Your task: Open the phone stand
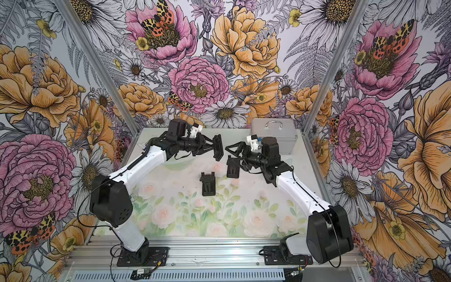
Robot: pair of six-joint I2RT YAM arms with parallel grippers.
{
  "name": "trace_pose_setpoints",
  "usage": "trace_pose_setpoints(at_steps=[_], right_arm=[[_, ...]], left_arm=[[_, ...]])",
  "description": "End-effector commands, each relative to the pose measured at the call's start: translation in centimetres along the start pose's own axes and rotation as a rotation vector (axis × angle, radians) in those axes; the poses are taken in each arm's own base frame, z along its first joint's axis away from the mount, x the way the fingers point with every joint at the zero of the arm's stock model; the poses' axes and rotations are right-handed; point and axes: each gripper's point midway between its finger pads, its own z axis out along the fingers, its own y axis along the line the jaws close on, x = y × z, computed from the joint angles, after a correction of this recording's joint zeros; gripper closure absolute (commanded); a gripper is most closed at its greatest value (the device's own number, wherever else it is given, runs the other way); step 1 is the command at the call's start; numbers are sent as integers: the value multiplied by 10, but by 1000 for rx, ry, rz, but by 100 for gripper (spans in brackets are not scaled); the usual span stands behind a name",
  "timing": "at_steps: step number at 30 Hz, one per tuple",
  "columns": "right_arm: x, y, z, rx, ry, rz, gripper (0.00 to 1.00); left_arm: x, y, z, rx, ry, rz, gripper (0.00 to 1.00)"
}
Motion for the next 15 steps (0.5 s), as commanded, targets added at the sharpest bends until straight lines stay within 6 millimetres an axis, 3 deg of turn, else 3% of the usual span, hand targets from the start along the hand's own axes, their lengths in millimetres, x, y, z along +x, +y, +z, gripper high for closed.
trace_pose_setpoints(at_steps=[1, 4, 15], right_arm=[[-3, 22, -7, -88, -29, -22, 0], [-2, 19, -8, -94, -39, -7, 1], [-9, 11, -3, -108, -72, 9, 1]], left_arm=[[-11, -51, -15, 276, -47, -16, 100], [-11, -47, -14, 302, -48, -44, 100], [-3, -60, -16, 337, -21, -48, 100]])
